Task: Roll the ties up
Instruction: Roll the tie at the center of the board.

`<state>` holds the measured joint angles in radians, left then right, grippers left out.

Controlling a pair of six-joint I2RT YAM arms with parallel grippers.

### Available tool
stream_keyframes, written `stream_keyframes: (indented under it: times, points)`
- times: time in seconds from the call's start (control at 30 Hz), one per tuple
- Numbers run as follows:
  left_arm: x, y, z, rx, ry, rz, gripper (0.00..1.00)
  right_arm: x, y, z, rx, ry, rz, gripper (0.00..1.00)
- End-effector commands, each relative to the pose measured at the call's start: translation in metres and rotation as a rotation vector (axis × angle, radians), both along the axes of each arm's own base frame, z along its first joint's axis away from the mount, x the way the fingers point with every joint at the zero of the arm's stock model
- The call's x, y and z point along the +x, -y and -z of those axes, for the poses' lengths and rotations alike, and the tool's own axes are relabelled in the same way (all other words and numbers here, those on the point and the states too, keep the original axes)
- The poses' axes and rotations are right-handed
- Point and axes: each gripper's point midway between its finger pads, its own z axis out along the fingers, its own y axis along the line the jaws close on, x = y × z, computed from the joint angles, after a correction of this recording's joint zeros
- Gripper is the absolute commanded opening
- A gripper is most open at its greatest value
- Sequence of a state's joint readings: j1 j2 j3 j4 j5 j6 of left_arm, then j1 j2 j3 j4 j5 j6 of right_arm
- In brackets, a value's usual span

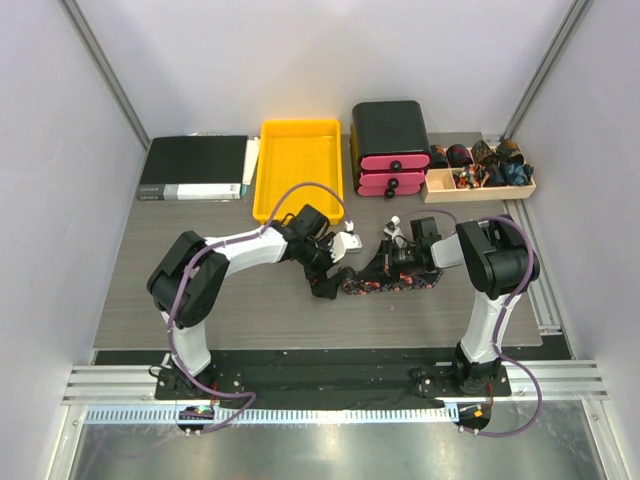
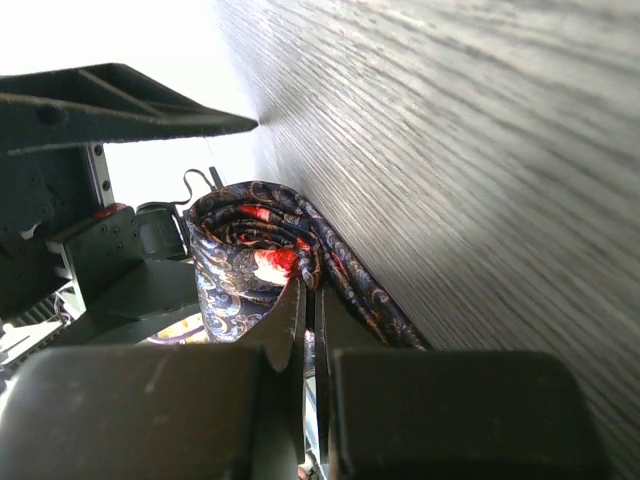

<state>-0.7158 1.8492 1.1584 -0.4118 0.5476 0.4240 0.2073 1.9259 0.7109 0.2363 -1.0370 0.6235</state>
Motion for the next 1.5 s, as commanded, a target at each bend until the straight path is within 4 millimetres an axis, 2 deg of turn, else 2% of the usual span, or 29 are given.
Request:
stream_keyframes:
  times: [0.0,0.13,0.23,0.33,0.37,0.43,0.47,0.53,0.57,0.63,0.67,0.73,0.77,0.93,1.27,1.47]
  points:
    - [0.018,0.032,-0.025,-0.174,0.081,-0.038,0.94,0.002,0.015,0.03,-0.124,0.031,0.022,0.01]
    - [0.025,0.049,-0.023,-0.235,0.069,-0.071,0.95,0.004,0.017,0.032,-0.136,0.036,0.031,0.01]
    - [0.022,0.06,-0.02,-0.26,0.055,-0.068,0.94,0.005,0.017,0.031,-0.138,0.045,0.035,0.01]
    - [0.018,0.063,-0.01,-0.241,0.051,-0.056,0.83,0.006,0.017,0.03,-0.138,0.043,0.038,0.01]
    - [0.019,0.064,-0.009,-0.236,0.057,-0.042,0.74,0.007,0.018,0.029,-0.137,0.044,0.039,0.01]
    - [0.017,0.061,-0.001,-0.193,0.06,-0.041,0.65,0.007,0.018,0.027,-0.133,0.04,0.038,0.01]
    - [0.013,0.056,0.002,-0.161,0.046,-0.031,0.57,0.008,0.017,0.023,-0.124,0.046,0.032,0.04]
    - [0.011,0.049,0.005,-0.121,0.096,0.009,0.48,0.007,0.016,0.018,-0.12,0.034,0.023,0.1]
    - [0.008,0.043,0.01,-0.083,0.103,0.019,0.46,0.01,0.016,0.013,-0.113,0.04,0.019,0.17]
    - [0.008,0.038,0.017,-0.017,0.159,0.049,0.42,0.01,0.016,0.002,-0.104,0.027,0.012,0.23]
    - [0.002,0.035,0.021,0.02,0.151,0.061,0.42,0.014,0.016,-0.004,-0.101,0.037,0.011,0.31]
    - [0.004,0.031,0.028,0.074,0.166,0.057,0.41,0.01,0.017,-0.012,-0.099,0.014,0.002,0.39]
    - [-0.001,0.029,0.031,0.103,0.159,0.07,0.41,0.012,0.017,-0.021,-0.091,0.032,0.002,0.44]
    - [-0.001,0.029,0.036,0.158,0.19,0.089,0.43,0.007,0.016,-0.039,-0.063,0.027,-0.011,0.48]
    - [0.0,0.032,0.048,0.229,0.151,0.082,0.45,-0.006,0.015,-0.038,-0.053,0.011,-0.031,0.5]
    - [0.002,0.032,0.05,0.237,0.143,0.073,0.47,-0.007,0.011,-0.027,-0.035,-0.018,-0.036,0.34]
